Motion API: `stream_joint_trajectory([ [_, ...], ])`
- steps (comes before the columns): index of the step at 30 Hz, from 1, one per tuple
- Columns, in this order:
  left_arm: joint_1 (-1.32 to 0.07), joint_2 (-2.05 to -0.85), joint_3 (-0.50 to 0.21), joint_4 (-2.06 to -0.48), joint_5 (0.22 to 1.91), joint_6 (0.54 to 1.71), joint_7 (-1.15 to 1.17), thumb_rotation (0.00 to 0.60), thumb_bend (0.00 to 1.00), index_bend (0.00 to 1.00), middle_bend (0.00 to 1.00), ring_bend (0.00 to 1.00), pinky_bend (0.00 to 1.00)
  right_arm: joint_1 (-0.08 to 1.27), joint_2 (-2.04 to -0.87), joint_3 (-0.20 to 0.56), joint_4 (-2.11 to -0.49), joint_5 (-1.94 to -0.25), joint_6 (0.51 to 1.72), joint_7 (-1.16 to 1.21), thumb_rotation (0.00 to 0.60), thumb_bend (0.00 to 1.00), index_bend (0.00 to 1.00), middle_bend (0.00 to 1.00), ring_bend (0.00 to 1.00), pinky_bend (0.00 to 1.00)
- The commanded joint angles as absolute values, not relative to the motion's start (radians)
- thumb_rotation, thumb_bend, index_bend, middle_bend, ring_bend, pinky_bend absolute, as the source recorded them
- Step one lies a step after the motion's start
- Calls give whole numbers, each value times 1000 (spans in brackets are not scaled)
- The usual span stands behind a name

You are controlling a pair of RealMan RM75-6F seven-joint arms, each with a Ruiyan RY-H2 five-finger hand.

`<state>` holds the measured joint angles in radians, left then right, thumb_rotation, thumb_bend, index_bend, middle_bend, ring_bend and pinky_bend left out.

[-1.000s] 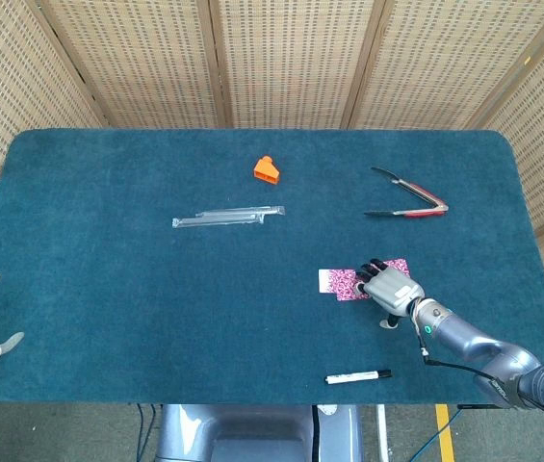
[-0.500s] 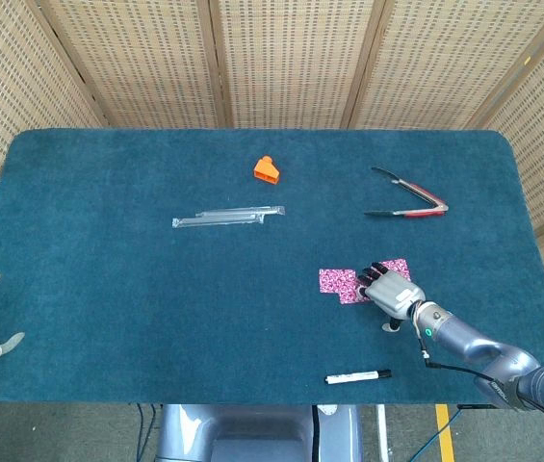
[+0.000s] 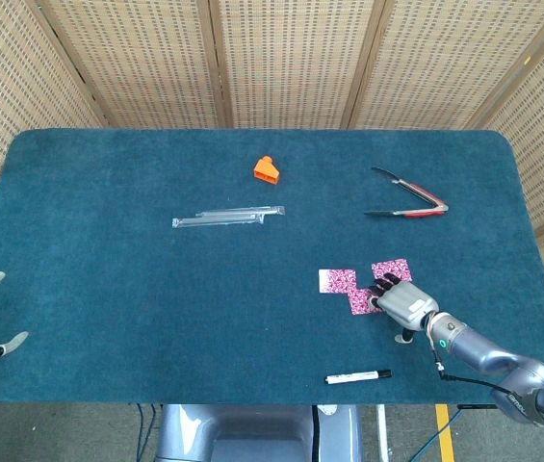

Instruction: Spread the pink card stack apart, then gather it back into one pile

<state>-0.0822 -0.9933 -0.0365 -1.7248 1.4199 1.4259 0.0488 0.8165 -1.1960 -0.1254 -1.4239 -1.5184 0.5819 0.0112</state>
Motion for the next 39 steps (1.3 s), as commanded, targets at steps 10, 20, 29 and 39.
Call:
stream_joint_trajectory([
  [10, -85, -994, -37, -1731, 1422, 1425, 56, 430, 99, 158, 0, 0, 0, 789, -1149, -140, -1465, -1522, 608, 3, 600, 258, 261, 150, 0, 0],
  [20, -85, -994, -36, -1734, 1425, 1426, 58, 430, 99, 158, 0, 0, 0, 783, -1139, -120, -1477, -1521, 635, 0, 600, 257, 261, 150, 0, 0],
  [29, -77, -992, -32, -1732, 1421, 1432, 56, 429, 100, 158, 0, 0, 0, 793, -1169, -109, -1444, -1513, 613, 3, 600, 258, 260, 150, 0, 0],
  [39, -78, -994, -32, -1729, 1422, 1430, 56, 431, 100, 158, 0, 0, 0, 785, -1190, -120, -1410, -1522, 609, 3, 600, 259, 260, 150, 0, 0],
])
